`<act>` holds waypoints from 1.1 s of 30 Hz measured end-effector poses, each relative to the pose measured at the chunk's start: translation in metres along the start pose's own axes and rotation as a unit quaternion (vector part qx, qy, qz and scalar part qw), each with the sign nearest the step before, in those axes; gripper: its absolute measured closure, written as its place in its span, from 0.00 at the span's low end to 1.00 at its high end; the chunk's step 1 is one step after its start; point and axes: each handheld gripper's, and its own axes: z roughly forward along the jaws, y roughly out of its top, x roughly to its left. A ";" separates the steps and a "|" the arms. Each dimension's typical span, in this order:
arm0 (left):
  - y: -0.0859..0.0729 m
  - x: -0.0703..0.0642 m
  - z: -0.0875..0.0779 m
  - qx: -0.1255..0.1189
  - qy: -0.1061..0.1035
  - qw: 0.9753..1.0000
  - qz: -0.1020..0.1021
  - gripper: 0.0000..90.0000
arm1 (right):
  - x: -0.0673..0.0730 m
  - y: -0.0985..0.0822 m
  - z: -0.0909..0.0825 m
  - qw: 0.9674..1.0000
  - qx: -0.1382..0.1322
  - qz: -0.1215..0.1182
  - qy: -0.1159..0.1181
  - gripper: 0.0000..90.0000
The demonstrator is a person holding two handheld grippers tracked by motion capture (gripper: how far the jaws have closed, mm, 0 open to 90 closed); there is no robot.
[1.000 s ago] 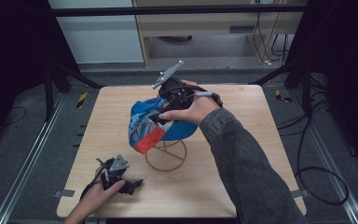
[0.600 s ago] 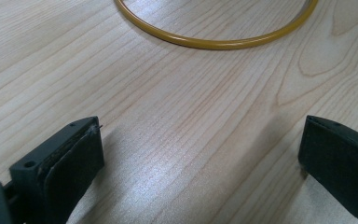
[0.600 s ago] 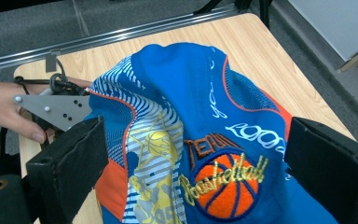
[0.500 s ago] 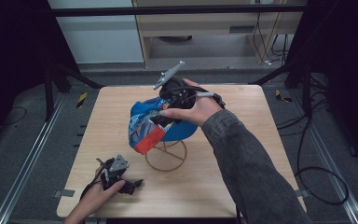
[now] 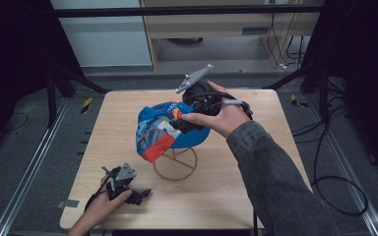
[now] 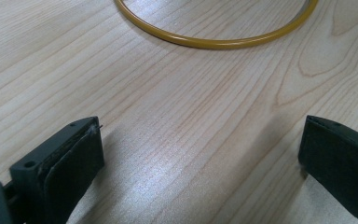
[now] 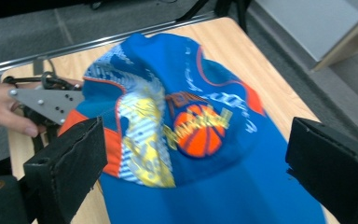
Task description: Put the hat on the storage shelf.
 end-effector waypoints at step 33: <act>0.000 0.000 0.000 0.000 -0.001 1.000 0.000 0.00 | -0.047 -0.093 -0.081 0.989 -0.042 0.088 -0.107 0.07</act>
